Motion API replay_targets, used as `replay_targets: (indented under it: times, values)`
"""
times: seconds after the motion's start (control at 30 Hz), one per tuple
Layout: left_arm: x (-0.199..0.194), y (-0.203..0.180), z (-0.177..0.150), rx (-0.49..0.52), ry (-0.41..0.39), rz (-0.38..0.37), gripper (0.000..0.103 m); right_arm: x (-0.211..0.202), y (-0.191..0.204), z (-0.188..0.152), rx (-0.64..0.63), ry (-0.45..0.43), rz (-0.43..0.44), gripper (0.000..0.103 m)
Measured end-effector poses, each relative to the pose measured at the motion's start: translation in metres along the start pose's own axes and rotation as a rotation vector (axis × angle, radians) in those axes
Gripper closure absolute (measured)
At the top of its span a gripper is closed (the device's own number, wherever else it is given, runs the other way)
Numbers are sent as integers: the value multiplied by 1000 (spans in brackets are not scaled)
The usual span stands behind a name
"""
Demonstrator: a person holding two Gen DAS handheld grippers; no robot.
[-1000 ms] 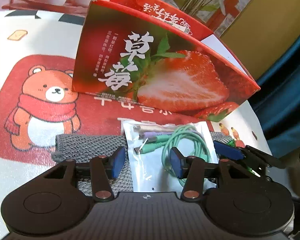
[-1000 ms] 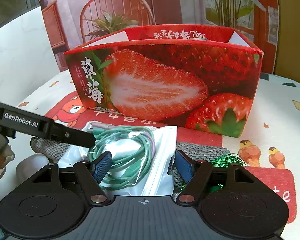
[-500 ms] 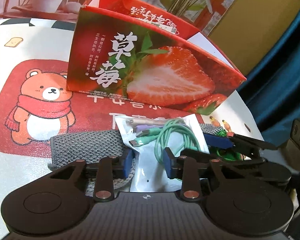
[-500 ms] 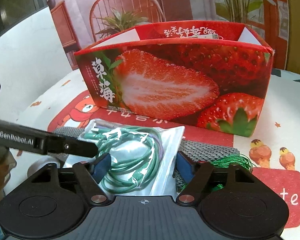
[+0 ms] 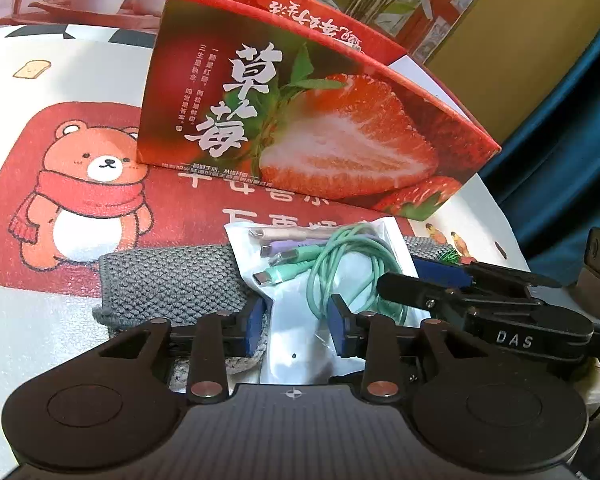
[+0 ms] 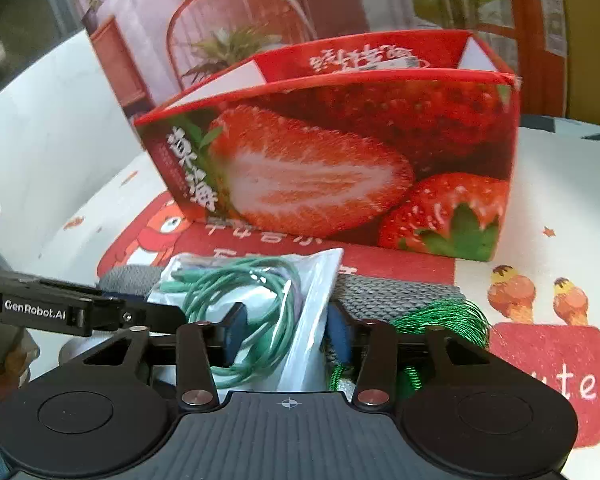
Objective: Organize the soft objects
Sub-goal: 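Reach down and close both grippers on the clear bag of green cables, then lift the cable bag with both grippers and lower it into the box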
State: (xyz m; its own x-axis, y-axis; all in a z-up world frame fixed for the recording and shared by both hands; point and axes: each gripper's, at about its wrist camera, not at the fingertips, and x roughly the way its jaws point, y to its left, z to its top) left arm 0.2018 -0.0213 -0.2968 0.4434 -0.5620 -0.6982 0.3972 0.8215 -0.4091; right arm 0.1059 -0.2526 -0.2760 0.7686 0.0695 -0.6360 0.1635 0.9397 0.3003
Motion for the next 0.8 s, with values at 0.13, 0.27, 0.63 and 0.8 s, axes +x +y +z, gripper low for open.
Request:
replay_targets:
  times: [0.13,0.27,0.63,0.8]
  values:
    - [-2,-9,1,42,-11,18,71,3,10,0,-43,5,-28,68]
    - [-14,-6,5,12,-58,-4,76,-9,13,3,-34,-27,-2,93]
    - [-55,-30,30,105,-197,-50,77,-55,20,28,-81,-206,10,98]
    - [-76,-48,62,179,-261,-60,77,-76,24,58,-122,-315,2,98]
